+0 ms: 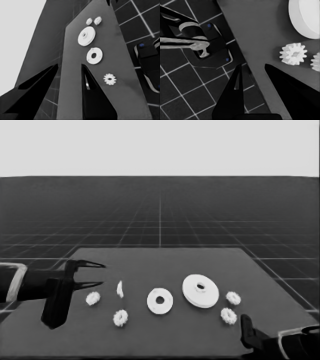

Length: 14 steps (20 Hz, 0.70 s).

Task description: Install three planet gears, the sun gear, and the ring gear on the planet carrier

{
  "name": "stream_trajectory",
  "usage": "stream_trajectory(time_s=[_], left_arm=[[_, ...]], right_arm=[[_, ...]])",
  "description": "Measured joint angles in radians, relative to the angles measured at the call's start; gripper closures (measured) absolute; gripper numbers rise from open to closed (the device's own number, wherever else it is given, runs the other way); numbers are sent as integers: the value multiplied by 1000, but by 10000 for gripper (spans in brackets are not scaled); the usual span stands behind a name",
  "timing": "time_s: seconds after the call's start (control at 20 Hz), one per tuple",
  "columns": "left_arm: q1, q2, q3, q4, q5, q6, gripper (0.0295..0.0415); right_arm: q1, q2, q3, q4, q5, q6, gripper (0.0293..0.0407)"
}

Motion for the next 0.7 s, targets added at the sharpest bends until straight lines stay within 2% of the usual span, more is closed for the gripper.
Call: stream_trajectory(time_s=[0.05,0.1,0.15,0.2,0.25,0.3,0.35,0.4,0.45,0.55,0.7], left_arm=[[71,-3,71,-73,49,-3,415],[45,-2,43,-44,30,-2,414],[29,-1,25,-26,18,-1,396],[20,-1,15,-15,11,-1,364],[238,16,-114,370,330,-485,323],[301,158,-302,303,625,-905,306],[314,279,-508,124,719,-1076,312],[323,352,-674,-1,742,-1141,319],[329,399,-792,-77,752,-1163,323],[336,451,-924,-151,764,-1168,325],[339,478,-992,-182,771,-1163,326]], right_arm=[[-54,14,53,76,23,-3,407],[-34,8,29,45,14,-2,392],[-22,5,16,26,8,-1,363],[-15,3,8,16,4,-1,332],[-11,2,3,9,3,0,320],[-9,1,1,6,1,0,317],[-7,0,-1,4,1,0,316],[-7,0,-2,2,0,0,315],[-6,0,-2,2,0,0,315],[-6,0,-3,1,0,0,315],[-6,0,-3,1,0,0,315]])
